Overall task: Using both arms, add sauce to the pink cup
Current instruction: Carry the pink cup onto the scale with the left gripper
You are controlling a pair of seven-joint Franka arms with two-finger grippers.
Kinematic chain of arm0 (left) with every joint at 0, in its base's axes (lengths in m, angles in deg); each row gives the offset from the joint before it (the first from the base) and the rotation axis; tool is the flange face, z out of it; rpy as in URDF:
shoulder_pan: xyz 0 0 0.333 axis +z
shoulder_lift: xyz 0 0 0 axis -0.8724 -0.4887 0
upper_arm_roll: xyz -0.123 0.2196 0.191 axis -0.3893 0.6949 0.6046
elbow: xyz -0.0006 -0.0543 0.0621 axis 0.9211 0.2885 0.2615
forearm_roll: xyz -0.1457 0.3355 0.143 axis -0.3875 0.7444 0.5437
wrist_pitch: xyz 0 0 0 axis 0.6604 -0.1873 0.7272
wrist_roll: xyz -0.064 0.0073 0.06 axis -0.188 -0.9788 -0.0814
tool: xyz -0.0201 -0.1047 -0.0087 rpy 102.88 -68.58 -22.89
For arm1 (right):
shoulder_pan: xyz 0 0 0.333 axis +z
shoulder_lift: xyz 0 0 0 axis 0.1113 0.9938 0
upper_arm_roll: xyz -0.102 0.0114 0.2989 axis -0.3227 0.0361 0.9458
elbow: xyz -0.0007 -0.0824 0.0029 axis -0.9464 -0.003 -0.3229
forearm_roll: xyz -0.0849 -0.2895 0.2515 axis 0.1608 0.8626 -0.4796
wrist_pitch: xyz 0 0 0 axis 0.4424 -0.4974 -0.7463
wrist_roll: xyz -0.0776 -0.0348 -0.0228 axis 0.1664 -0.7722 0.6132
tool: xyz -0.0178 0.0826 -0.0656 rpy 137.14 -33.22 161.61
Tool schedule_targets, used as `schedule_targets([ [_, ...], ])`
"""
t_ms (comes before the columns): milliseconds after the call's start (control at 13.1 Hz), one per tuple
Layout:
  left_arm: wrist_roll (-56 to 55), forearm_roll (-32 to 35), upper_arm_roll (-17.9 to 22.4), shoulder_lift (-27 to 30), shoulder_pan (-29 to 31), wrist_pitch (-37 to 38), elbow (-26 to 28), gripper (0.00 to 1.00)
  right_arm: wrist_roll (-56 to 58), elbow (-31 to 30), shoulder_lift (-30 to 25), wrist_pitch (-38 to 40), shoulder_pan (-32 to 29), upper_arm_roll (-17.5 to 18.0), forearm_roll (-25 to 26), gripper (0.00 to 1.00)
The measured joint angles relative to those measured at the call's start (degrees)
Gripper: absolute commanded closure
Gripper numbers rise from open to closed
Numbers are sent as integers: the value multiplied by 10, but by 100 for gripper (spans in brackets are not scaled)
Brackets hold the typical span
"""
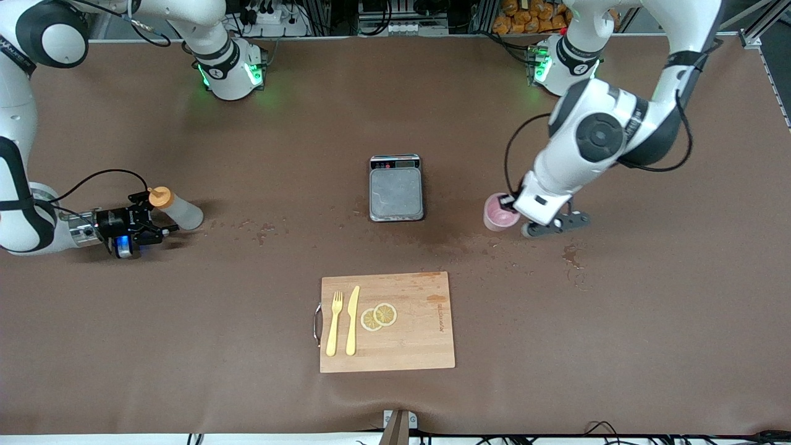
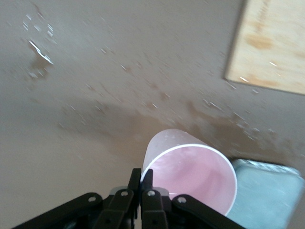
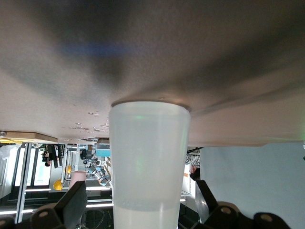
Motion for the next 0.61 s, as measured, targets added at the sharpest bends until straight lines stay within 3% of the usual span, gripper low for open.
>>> schedule_targets([
  [306, -121, 0, -25, -10, -67, 4, -9, 100, 22, -6, 0, 1, 1, -1, 0, 50],
  [382, -143, 0, -25, -18, -84, 4, -14, 100, 24, -6, 0, 2, 0, -1, 0, 57],
  [611, -186, 0, -25, -36, -114, 3, -22, 100, 28, -6, 0, 5, 0, -2, 0, 61],
])
